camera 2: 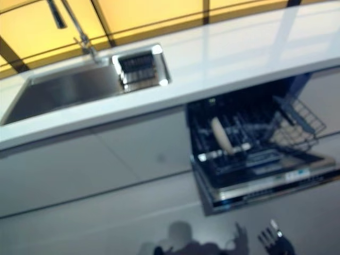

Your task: Take plates into dishwasher

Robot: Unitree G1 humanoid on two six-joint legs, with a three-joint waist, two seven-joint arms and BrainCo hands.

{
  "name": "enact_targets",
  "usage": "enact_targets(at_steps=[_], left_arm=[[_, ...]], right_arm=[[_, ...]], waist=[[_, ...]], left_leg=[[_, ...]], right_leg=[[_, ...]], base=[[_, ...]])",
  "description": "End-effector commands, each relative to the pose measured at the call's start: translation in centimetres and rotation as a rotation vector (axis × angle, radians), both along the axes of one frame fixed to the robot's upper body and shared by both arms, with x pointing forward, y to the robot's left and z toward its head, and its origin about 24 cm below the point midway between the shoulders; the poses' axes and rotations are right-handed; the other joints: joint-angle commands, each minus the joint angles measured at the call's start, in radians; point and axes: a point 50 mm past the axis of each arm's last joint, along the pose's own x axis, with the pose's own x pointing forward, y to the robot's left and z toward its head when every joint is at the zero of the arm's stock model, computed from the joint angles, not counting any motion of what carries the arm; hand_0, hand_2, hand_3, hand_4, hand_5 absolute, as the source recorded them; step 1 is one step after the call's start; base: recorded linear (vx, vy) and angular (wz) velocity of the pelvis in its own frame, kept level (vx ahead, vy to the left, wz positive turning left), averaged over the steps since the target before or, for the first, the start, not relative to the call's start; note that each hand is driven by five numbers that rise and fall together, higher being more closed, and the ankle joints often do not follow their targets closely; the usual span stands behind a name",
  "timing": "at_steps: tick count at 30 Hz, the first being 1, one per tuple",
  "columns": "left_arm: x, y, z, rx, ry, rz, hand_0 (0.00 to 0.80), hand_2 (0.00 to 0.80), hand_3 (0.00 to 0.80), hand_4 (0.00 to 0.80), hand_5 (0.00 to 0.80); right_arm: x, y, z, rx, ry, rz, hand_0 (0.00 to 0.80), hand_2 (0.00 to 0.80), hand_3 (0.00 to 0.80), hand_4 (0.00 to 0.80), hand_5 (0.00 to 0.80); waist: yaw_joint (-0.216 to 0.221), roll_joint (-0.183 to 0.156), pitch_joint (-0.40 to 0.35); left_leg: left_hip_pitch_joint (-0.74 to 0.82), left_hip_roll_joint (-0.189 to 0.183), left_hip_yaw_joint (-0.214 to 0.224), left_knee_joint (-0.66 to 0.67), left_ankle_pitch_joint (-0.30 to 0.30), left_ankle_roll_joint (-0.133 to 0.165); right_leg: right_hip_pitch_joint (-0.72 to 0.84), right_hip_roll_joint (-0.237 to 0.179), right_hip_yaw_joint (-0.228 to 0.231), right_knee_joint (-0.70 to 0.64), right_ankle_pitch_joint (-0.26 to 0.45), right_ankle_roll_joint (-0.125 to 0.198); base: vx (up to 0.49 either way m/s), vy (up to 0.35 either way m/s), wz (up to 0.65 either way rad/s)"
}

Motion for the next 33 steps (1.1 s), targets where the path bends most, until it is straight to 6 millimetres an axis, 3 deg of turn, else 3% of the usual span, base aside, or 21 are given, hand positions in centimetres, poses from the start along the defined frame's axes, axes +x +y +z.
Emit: enact_targets(at_steps=[1, 10, 14, 23, 33], left_arm=[[2.3, 0.6, 0.6, 0.010, -0.057, -0.010, 0.000, 0.000, 0.000, 0.000, 0.000], [2.8, -0.4, 0.5, -0.031, -0.081, -0.030, 0.000, 0.000, 0.000, 0.000, 0.000], [3.1, -1.1, 0.5, -0.061, -0.095, -0.038, 0.000, 0.000, 0.000, 0.000, 0.000], [2.8, -1.8, 0.3, -0.081, -0.103, -0.049, 0.000, 0.000, 0.000, 0.000, 0.000], [3.5, -2.6, 0.4, -0.099, -0.114, -0.083, 0.000, 0.000, 0.000, 0.000, 0.000]], right_arm=[[3.0, -0.5, 2.2, 0.019, -0.159, -0.082, 0.000, 0.000, 0.000, 0.000, 0.000], [5.7, -2.0, 5.3, 0.065, -0.332, -0.194, 0.000, 0.000, 0.000, 0.000, 0.000], [7.8, -2.1, 7.5, 0.049, -0.405, -0.177, 0.000, 0.000, 0.000, 0.000, 0.000], [12.2, -2.3, 13.5, 0.058, -0.656, -0.173, 0.000, 0.000, 0.000, 0.000, 0.000], [17.0, 0.2, 21.5, -0.005, -0.902, -0.004, 0.000, 0.000, 0.000, 0.000, 0.000]], waist=[[-0.003, -0.046, 0.028], [-0.002, 0.011, 0.040], [0.003, 0.038, 0.045], [0.020, 0.088, 0.048], [0.048, 0.107, 0.040]], left_leg=[[-0.028, -0.052, 0.000, -0.041, 0.040, 0.037], [-0.041, -0.079, -0.007, -0.041, 0.044, 0.041], [-0.047, -0.092, -0.009, -0.041, 0.050, 0.044], [-0.057, -0.117, -0.013, -0.041, 0.056, 0.047], [-0.057, -0.137, -0.033, -0.041, 0.055, 0.056]], right_leg=[[-0.062, 0.001, -0.005, 0.102, -0.034, -0.075], [-0.091, -0.022, -0.015, 0.115, -0.036, -0.074], [-0.103, -0.034, -0.020, 0.125, -0.038, -0.073], [-0.127, -0.059, -0.032, 0.135, -0.032, -0.067], [-0.145, -0.077, -0.030, 0.146, -0.022, -0.057]], base=[[-0.035, 0.035, 0.03], [-0.013, 0.056, 0.02], [-0.018, 0.055, 0.02], [-0.027, 0.048, 0.02], [-0.007, 0.019, 0.00]])
